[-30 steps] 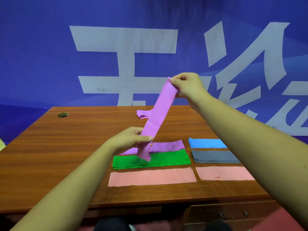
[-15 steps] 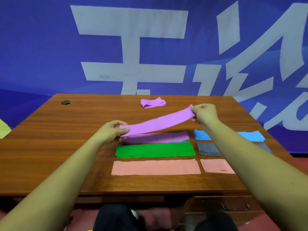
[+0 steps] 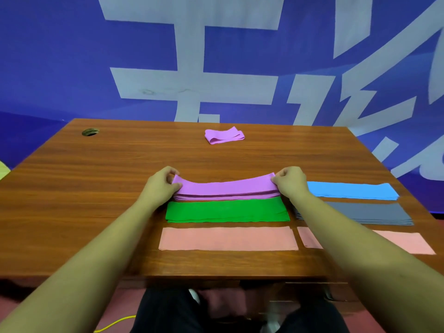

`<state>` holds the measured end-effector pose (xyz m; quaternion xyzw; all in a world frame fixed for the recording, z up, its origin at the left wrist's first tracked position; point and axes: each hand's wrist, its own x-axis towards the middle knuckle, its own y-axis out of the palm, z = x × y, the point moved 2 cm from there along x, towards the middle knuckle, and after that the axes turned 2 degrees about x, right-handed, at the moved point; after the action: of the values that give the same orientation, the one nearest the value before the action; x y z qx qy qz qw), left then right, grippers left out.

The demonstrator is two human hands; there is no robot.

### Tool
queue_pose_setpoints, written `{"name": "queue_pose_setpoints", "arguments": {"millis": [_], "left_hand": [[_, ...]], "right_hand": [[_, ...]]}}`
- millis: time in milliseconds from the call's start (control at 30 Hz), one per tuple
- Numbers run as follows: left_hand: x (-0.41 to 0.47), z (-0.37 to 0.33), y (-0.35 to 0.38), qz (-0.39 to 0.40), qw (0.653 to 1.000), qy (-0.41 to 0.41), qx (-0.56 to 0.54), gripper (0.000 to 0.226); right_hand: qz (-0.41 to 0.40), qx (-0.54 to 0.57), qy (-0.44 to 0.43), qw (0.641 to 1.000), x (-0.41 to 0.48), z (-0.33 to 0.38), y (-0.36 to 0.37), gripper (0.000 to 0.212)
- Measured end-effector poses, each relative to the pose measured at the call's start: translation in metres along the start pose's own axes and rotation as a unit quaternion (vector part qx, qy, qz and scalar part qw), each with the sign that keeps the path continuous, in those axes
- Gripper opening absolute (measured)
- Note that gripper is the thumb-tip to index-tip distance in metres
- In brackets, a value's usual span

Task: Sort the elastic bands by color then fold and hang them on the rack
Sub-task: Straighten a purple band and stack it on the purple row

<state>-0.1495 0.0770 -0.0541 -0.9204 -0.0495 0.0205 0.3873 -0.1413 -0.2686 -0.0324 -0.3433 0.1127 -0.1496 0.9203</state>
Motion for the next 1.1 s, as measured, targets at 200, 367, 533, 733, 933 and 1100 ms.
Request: {"name": "queue_pose_setpoints", "arguments": {"millis": [200,367,533,733,933,1100], "left_hand": [[-0.002,0.006,0.007,-0.02,0.998,0.048,0.038,0.014],[-0.001,0.008,0.013,-0.025,0.993,0.065,0.1,0.009],[-0.003,0.009,0.014,-0.045,0.992,0.05,0.11,0.007],[-0.001,0.009,0.014,-0.023,0.992,0.036,0.122,0.006],[0.003,-0.002,0.005,-0.051,0.995,0.042,0.074,0.007],[0.031,-0.026,0.002,-0.045,0.995,0.066,0.067,0.006]], "right_hand": [[-0.014,-0.059,-0.031,0.998,0.007,-0.012,0.014,0.024],[-0.037,-0.115,-0.068,0.99,0.002,-0.013,0.02,0.019],[-0.054,-0.127,-0.073,0.988,-0.001,-0.013,0.018,0.019],[-0.053,-0.161,-0.103,0.98,-0.003,-0.021,0.024,0.018],[-0.07,-0.164,-0.125,0.976,0.0,-0.007,0.018,0.023],[-0.045,-0.136,-0.152,0.978,0.025,0.023,0.017,0.025]]}}
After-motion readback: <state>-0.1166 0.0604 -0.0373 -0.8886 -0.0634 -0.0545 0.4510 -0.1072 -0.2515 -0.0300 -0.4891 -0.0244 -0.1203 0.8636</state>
